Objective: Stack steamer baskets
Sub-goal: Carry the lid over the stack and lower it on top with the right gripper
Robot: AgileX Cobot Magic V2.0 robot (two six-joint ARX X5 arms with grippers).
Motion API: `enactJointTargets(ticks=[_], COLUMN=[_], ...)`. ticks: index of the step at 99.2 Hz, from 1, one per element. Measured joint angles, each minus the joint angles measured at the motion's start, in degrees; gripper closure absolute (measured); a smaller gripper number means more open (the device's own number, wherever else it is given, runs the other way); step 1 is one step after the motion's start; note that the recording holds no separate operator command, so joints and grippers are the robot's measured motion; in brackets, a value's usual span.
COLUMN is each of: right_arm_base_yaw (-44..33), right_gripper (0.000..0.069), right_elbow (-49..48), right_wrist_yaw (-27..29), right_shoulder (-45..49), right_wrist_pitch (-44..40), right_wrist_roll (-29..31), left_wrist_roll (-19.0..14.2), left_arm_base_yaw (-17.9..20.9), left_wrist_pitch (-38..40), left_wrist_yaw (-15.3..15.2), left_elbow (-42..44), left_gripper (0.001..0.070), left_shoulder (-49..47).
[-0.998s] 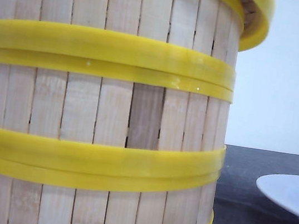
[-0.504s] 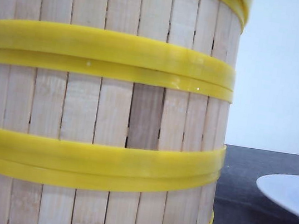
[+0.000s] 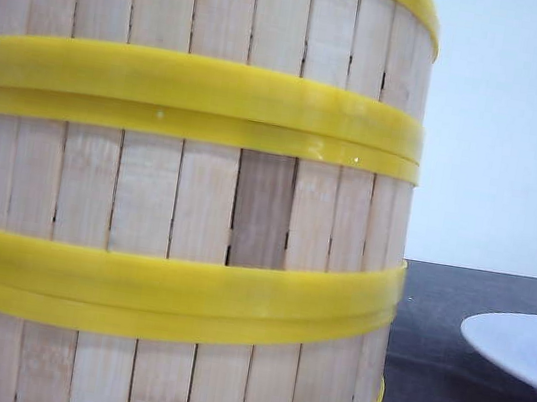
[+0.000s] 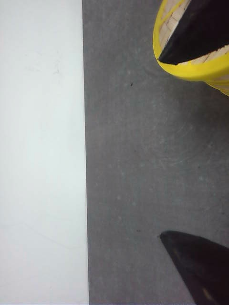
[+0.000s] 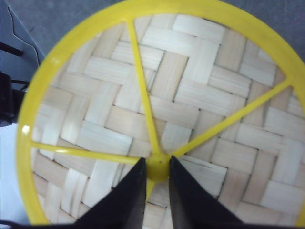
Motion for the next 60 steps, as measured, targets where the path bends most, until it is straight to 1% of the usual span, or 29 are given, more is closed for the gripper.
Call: enactJointTargets(ticks=[12,26,60], right_arm_base_yaw=[-0.02,-0.13,-0.07], right_gripper=[0.0640,0.0641,0.0641], right_elbow=[0.11,0.35,0.44], right_wrist_yaw=[0.48,4.83,5.38], right_shoulder=[0.33,0.42,0.42], right_wrist_pitch=[-1.81,-4.66,-3.63], right_wrist_roll=[0.00,-0.04,-0.02], left_wrist_roll=[-0.02,-0.02,-0.02], left_arm_base_yaw=[0.00,0.00,0.00], left_wrist_pitch=[-0.79,-1.09,-1.07], left_wrist_yaw=[0.00,0.00,0.00], left_elbow=[0.00,0.00,0.00], left_gripper=[0.0016,0.0016,0.0016], left_shoulder=[0.00,0.00,0.00])
